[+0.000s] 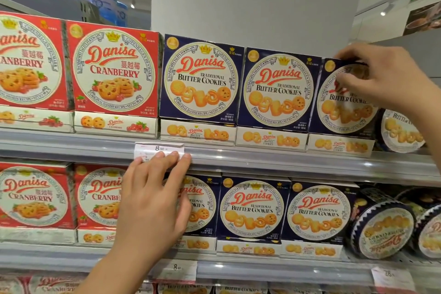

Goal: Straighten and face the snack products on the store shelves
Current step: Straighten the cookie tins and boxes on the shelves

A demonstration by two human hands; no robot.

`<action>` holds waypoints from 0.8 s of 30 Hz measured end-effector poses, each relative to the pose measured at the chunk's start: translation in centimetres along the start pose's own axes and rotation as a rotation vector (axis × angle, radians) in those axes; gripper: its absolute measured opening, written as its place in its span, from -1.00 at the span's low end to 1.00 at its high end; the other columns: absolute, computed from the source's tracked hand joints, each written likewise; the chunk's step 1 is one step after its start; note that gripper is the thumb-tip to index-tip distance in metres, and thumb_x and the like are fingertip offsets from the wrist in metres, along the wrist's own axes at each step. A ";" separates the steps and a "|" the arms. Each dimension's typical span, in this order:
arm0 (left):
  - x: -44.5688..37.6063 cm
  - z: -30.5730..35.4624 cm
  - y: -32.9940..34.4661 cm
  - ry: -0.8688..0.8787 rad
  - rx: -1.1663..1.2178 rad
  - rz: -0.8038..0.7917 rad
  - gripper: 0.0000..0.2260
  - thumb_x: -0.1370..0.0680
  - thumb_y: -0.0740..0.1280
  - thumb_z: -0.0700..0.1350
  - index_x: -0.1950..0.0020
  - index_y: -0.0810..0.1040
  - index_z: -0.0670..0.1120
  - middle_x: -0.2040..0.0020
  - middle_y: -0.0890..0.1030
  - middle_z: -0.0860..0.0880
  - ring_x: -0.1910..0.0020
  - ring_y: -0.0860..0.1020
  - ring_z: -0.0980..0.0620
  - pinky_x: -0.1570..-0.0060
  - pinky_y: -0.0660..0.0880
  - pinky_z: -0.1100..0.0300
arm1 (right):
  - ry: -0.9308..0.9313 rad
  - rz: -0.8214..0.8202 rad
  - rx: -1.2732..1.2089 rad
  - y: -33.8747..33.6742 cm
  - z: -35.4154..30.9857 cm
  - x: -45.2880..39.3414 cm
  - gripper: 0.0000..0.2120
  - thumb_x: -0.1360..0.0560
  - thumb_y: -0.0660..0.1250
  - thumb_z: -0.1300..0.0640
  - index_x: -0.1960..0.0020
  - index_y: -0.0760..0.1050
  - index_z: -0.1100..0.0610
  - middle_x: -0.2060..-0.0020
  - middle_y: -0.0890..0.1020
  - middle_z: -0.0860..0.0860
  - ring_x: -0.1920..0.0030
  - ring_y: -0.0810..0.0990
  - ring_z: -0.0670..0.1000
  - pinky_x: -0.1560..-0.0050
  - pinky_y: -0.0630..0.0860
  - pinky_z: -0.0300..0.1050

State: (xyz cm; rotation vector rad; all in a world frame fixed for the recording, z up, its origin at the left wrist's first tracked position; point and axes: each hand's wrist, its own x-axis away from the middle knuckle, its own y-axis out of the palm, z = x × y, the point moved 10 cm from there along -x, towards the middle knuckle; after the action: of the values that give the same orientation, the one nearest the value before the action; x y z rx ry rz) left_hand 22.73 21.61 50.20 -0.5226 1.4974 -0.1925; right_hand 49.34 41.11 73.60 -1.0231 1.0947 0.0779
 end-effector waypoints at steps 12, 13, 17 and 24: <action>0.1 0.1 0.1 0.006 0.000 0.014 -0.46 -0.47 0.31 -0.02 -0.45 0.50 -0.11 -0.29 0.50 -0.12 -0.32 0.44 -0.21 -0.42 0.29 -0.29 | -0.134 0.147 -0.043 -2.6 -8.6 -1.6 -0.67 -0.61 0.30 0.01 -0.31 0.56 0.13 -0.17 0.66 0.10 0.02 0.54 0.00 -0.12 0.49 0.01; 0.1 0.1 0.1 0.010 -0.001 0.013 -0.46 -0.47 0.30 -0.02 -0.45 0.50 -0.11 -0.29 0.50 -0.12 -0.32 0.44 -0.21 -0.41 0.30 -0.30 | -0.179 0.129 -0.065 -2.2 -10.3 -2.0 -0.66 -0.61 0.31 0.01 -0.32 0.55 0.14 -0.18 0.66 0.09 -0.01 0.54 -0.01 -0.12 0.48 -0.01; 0.1 0.1 0.0 0.028 -0.007 0.014 -0.46 -0.48 0.27 -0.01 -0.46 0.49 -0.10 -0.29 0.49 -0.11 -0.33 0.44 -0.20 -0.42 0.29 -0.28 | -0.321 0.034 -0.076 0.3 -16.5 -4.2 -0.53 -0.60 0.32 -0.11 -0.42 0.47 0.09 -0.26 0.62 0.04 -0.24 0.58 0.08 -0.26 0.51 0.13; 0.1 0.0 0.0 0.029 -0.013 -0.011 -0.47 -0.49 0.26 0.00 -0.46 0.48 -0.08 -0.31 0.50 -0.09 -0.34 0.44 -0.18 -0.43 0.29 -0.26 | -0.333 -0.041 0.012 4.1 -19.2 -6.3 -0.50 -0.55 0.35 -0.17 -0.37 0.49 0.10 -0.17 0.65 0.08 -0.10 0.60 0.13 -0.08 0.59 0.15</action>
State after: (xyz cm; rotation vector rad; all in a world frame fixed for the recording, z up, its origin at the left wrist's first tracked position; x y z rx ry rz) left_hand 22.69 21.56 50.10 -0.5412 1.5255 -0.2000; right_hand 30.71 32.22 74.37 -0.9807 0.7703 0.2007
